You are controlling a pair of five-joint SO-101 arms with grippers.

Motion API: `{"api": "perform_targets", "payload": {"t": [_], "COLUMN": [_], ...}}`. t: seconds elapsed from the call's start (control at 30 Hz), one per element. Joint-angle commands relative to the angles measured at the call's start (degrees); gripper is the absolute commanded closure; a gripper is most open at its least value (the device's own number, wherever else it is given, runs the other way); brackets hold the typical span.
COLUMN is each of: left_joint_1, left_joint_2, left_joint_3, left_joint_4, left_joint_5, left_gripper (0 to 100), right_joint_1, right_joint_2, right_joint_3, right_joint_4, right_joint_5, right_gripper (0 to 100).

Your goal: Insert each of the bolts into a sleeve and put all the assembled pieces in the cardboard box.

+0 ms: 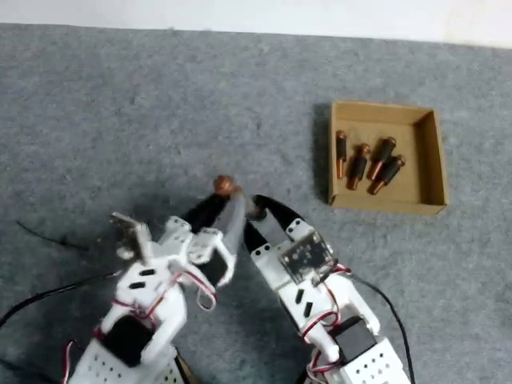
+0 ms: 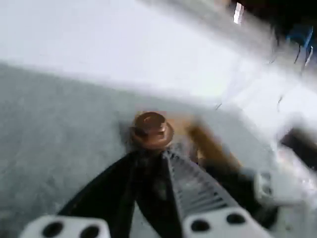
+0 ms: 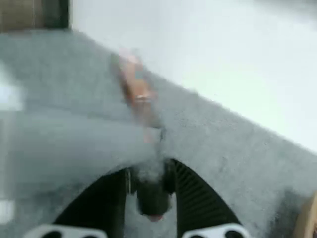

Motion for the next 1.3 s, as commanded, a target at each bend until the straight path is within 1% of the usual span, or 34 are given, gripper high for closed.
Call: {"api": "perform_targets", "payload": {"t": [0.0, 0.27, 0.33, 0.4, 0.47, 0.53, 0.6, 0.7, 0.8, 0.9, 1.0, 1.1, 1.17, 1.27], "left_joint_1": [4.7, 4.4, 2.9, 0.8, 0.1, 0.8, 2.1, 2.8, 0.9, -2.4, -6.9, -10.5, -11.6, -11.6], "left_joint_2": [0.4, 0.2, 0.1, 0.1, 0.1, 0.5, 0.2, 0.2, 0.1, 0.0, 0.0, 0.0, 0.0, 0.0], "left_joint_3": [1.5, 1.5, 1.5, 1.5, 1.5, 1.5, 1.5, 1.5, 1.5, 0.0, -3.6, -8.3, -10.2, -10.6], "left_joint_4": [4.7, 4.4, 4.3, 4.3, 4.7, 5.3, 8.4, 10.2, 10.2, 9.1, 8.1, 8.1, 8.1, 8.2], "left_joint_5": [-4.7, -4.7, -4.7, -4.7, -4.7, -4.6, -4.6, -3.7, -0.7, 2.4, 7.6, 11.2, 12.4, 12.4], "left_gripper": [99, 99, 98, 91, 80, 67, 57, 48, 47, 47, 47, 47, 47, 47], "right_joint_1": [0.0, 0.0, 0.0, 0.0, 0.0, 0.0, 0.0, 0.0, 0.0, 0.0, 0.0, 0.0, 0.0, -0.2], "right_joint_2": [-0.7, -0.7, -0.7, -0.7, -0.7, -0.7, -0.7, -0.7, -0.7, -0.7, -0.7, -0.7, -0.7, -0.7], "right_joint_3": [8.0, 8.0, 8.0, 8.0, 8.0, 8.0, 8.0, 8.0, 8.0, 8.0, 8.0, 8.0, 8.0, 8.0], "right_joint_4": [-0.6, -0.6, -0.6, -0.6, -0.6, -0.6, -0.6, -0.6, -0.6, -0.5, -0.5, -0.5, -0.4, 1.3], "right_joint_5": [0.0, 0.0, 0.0, 0.0, 0.0, 0.0, 0.0, 0.0, 0.0, 0.0, 0.0, 0.0, 0.0, 0.0], "right_gripper": [99.3, 99.3, 99.3, 99.3, 99.3, 99.3, 99.3, 99.3, 99.3, 99.3, 99.3, 99.3, 99.3, 99.3]}}
